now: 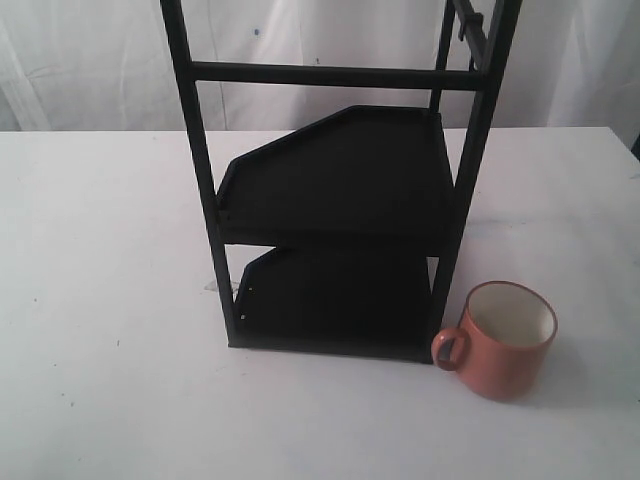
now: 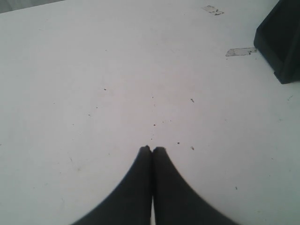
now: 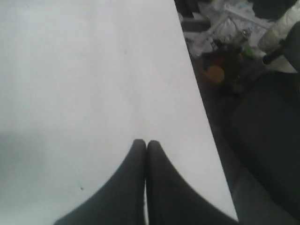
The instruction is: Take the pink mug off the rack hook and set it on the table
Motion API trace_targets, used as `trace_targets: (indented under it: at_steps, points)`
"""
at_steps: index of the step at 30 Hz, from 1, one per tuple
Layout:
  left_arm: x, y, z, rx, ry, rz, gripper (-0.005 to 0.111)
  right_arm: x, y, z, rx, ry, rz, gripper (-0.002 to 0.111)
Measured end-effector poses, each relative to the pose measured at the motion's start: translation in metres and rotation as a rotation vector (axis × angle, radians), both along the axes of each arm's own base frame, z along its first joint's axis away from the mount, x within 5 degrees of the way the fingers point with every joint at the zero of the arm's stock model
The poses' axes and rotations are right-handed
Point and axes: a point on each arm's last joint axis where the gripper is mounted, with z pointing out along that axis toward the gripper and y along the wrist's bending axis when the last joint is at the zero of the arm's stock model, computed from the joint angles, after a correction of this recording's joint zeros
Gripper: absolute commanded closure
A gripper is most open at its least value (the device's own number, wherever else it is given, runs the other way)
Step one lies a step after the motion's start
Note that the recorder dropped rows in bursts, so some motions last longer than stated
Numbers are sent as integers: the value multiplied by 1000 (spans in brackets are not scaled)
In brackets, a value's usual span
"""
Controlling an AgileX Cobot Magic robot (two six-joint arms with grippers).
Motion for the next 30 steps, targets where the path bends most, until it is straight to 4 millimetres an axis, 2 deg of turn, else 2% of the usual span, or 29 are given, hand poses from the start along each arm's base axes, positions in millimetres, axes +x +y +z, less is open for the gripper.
trace_targets:
  at_steps: [7, 12, 16, 24, 26, 30]
  points:
    - [0, 0, 0, 0, 0, 0, 106, -46, 3, 45, 127, -387, 90, 108]
    - [0, 0, 0, 0, 0, 0, 106, -81, -2, 62, 146, -553, 98, 108]
    - [0, 0, 0, 0, 0, 0, 106, -103, -5, 70, 157, -650, 102, 108]
    - [0, 0, 0, 0, 0, 0, 106, -134, -10, 74, 172, -771, 103, 108]
    - [0, 0, 0, 0, 0, 0, 106, -148, -12, 75, 175, -829, 97, 108]
    - [0, 0, 0, 0, -2, 0, 106, -191, -17, 77, 157, -1002, 45, 108]
